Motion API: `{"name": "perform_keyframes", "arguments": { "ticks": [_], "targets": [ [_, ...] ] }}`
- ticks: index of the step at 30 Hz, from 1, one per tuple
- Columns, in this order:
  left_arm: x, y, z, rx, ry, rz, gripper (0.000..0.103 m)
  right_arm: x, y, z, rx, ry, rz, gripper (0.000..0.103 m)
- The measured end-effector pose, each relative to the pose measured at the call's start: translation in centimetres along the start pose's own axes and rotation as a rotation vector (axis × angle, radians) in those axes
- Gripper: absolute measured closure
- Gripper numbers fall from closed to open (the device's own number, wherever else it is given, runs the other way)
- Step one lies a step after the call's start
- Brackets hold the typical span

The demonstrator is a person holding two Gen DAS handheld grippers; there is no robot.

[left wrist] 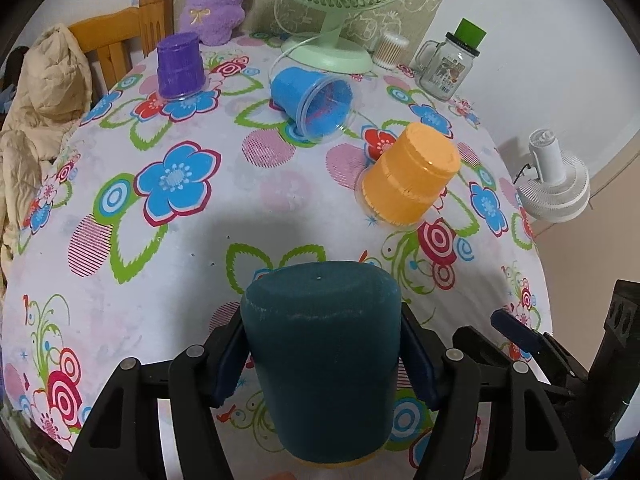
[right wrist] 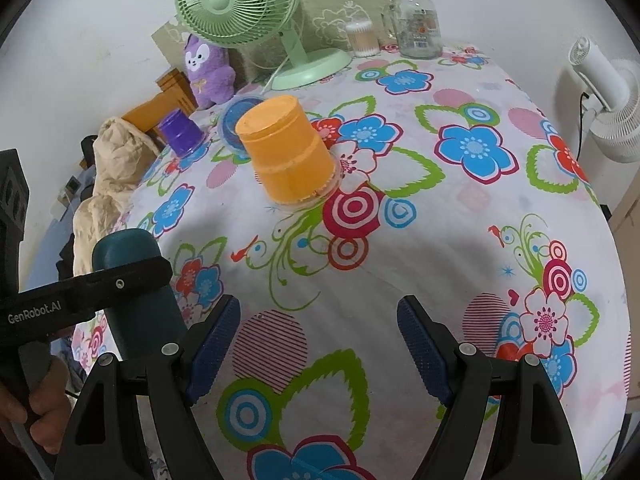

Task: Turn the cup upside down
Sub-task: 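Grasp the upside-down teal cup with the left gripper and lift it, then carry the teal cup with the left gripper and lower it onto the table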

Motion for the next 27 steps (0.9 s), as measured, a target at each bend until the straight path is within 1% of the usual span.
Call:
{"name": "perform_keyframes", "arguments": {
  "ticks": [10,17,27],
  "targets": [
    [0.3,-1.4,-0.1,0.031,0.012,-0.005,0.034,-0.5,-0.5,-0.1,0.008,-0.01,0.007,0.02],
    [0.0,-2.3,-0.3,0.051,0.012,-0.001,0.035,-1.2,-0.1,-0.4,-0.005,-0.018,0.02,0.02],
    [-0.7,-4.3,-0.1,0.108,0.01,0.014,0.035,-2.7,-0.2,-0.4,0.004,-0.046,0.026,0.02]
  ]
}}
Point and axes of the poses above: each gripper's, at about its wrist camera, not at the fingertips, and y roughly the way its jaws point, x to its right, z to its top, the point moved 4 cm from there along y, roughly the way its jaws point, and after that the axes turned 8 degrees about z, right-handed, at the moved point
